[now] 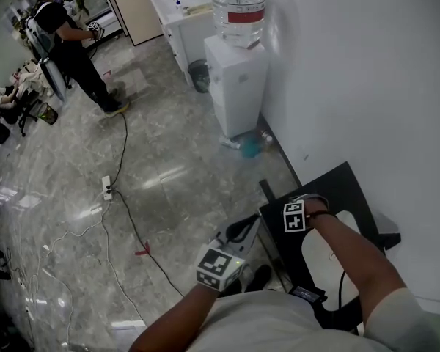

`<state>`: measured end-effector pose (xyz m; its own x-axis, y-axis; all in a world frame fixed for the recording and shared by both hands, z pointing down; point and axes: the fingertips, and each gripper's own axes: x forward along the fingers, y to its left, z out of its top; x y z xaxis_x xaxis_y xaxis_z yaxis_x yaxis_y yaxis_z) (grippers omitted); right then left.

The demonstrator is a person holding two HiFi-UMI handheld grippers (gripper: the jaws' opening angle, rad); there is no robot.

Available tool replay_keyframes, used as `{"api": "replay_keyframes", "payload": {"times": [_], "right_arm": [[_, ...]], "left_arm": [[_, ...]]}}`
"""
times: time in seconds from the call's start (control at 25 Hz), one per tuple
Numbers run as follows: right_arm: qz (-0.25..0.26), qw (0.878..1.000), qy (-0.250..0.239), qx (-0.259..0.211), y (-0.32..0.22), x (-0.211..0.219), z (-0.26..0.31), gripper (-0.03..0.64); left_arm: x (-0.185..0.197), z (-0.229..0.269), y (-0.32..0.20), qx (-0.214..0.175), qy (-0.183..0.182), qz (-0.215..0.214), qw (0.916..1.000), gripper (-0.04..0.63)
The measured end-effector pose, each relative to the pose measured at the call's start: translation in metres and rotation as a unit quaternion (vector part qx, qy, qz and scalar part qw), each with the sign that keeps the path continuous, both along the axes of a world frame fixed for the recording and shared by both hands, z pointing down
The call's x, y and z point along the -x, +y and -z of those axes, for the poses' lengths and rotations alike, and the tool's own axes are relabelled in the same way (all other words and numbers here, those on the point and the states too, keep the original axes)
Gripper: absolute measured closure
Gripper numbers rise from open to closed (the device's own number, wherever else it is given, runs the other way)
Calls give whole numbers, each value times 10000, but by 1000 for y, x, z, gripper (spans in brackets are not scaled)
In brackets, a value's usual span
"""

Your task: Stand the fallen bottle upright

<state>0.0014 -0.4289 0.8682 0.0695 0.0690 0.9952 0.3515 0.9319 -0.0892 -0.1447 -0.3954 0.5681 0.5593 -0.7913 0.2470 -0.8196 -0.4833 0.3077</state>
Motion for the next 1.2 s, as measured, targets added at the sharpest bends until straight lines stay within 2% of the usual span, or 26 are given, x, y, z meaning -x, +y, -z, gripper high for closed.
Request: {"api": "replay_keyframes", "payload": {"times": [0.2,0.36,0.56,0.68,0.84,1.0,1.2], "right_arm": [[-193,9978,-634,-60,1,8,13,494],[-467,9913,-1203,-241,-5,9,33,495],[-1001,9738,-1993,-442,-13,10,66,497],[-1362,9599,-2385,-554,-17,5,86,497],[-2021,9310,-2962,-685,-28,-6,108,497],[-2914,8849,-3542,-806,-39,-31,127,497],[-3700,8336,-3996,-920,-42,-58,138,499]], "left_arm": [[-1,-2,-1,18,10,28,10000,586],[-11,-3,-2,25,-22,-57,10000,586],[-22,3,0,87,94,-112,9999,587],[-30,8,2,59,43,-171,9998,588],[-42,10,2,29,5,-230,9997,586],[-56,13,5,45,-4,-297,9995,586],[-70,15,10,48,-22,-339,9994,588]]}}
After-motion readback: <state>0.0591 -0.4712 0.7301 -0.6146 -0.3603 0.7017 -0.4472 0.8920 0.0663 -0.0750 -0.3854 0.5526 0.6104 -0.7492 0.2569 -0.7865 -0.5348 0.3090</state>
